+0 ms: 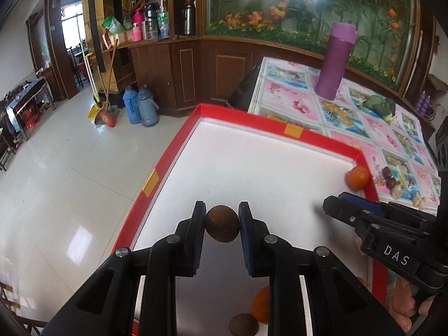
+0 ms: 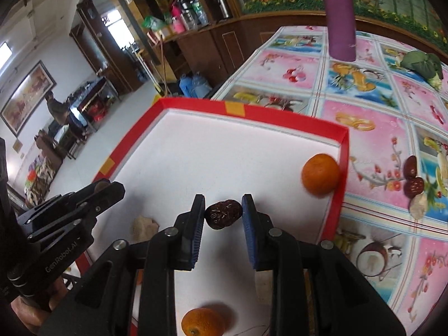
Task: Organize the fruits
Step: 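Carry the red date and brown kiwi into the red tray and open both tools, then grasp a beige cube with the right tool while the left tool grasps a red date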
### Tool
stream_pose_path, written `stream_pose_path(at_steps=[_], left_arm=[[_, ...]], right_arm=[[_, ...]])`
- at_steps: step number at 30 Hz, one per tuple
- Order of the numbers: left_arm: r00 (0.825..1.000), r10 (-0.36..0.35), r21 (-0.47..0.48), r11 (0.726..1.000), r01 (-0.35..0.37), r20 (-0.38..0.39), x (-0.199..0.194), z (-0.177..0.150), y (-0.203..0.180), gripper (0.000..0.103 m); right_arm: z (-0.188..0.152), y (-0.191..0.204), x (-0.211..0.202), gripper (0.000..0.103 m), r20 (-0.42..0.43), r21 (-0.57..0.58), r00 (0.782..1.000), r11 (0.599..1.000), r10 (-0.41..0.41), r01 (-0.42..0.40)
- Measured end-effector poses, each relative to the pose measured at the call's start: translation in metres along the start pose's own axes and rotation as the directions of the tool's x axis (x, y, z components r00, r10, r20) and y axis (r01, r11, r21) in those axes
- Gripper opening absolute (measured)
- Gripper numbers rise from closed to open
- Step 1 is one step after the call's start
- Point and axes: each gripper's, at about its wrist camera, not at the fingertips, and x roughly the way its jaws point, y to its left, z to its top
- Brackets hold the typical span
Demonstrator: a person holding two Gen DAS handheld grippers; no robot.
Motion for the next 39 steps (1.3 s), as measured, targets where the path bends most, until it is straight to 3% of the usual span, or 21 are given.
stream_pose_path(at_steps=[12,15,17,19,24,28,33,39], left_arm=[[0.998,0.027,0.003,1.000,-0.027,-0.055,0.014,-0.006,-0.001,0.024],[0.997,0.027,-0.018,0.999,-0.028,-0.068,0.015,-0.007,0.002,0.030],[0.997,0.040,-0.028,0.999,-0.042,-0.071,0.013,-0.008,0.002,0.052],[0.997,0.040,-0.033,0.999,-0.043,-0.067,0.009,-0.009,0.001,0.055],[0.998,0.035,-0.020,0.999,-0.036,-0.055,-0.002,-0.006,-0.010,0.055],[0.999,0.019,0.005,1.000,-0.019,-0.039,-0.009,-0.002,-0.029,0.055],[0.999,-0.042,0.066,0.997,0.044,-0.025,-0.020,0.004,-0.068,0.057],[0.992,-0.121,0.160,0.979,0.124,-0.028,-0.022,0.015,-0.126,0.058]], right_arm=[[-0.005,0.006,0.008,0.030,-0.041,-0.046,0.999,0.999,0.022,-0.024],[-0.003,0.004,0.007,0.030,-0.053,-0.033,0.998,0.998,0.045,-0.047],[0.000,0.000,0.001,0.034,-0.039,-0.014,0.997,0.997,0.071,-0.072],[0.003,-0.005,-0.009,0.043,-0.002,0.003,0.995,0.995,0.097,-0.097],[0.010,-0.023,-0.037,0.044,0.084,0.027,0.991,0.993,0.109,-0.111],[0.010,-0.056,-0.062,0.044,0.131,0.060,0.988,0.994,0.081,-0.089],[0.007,-0.126,-0.098,0.044,0.173,0.145,0.985,0.988,0.025,-0.050],[-0.005,-0.218,-0.128,0.044,0.146,0.285,0.988,0.954,0.050,-0.090]])
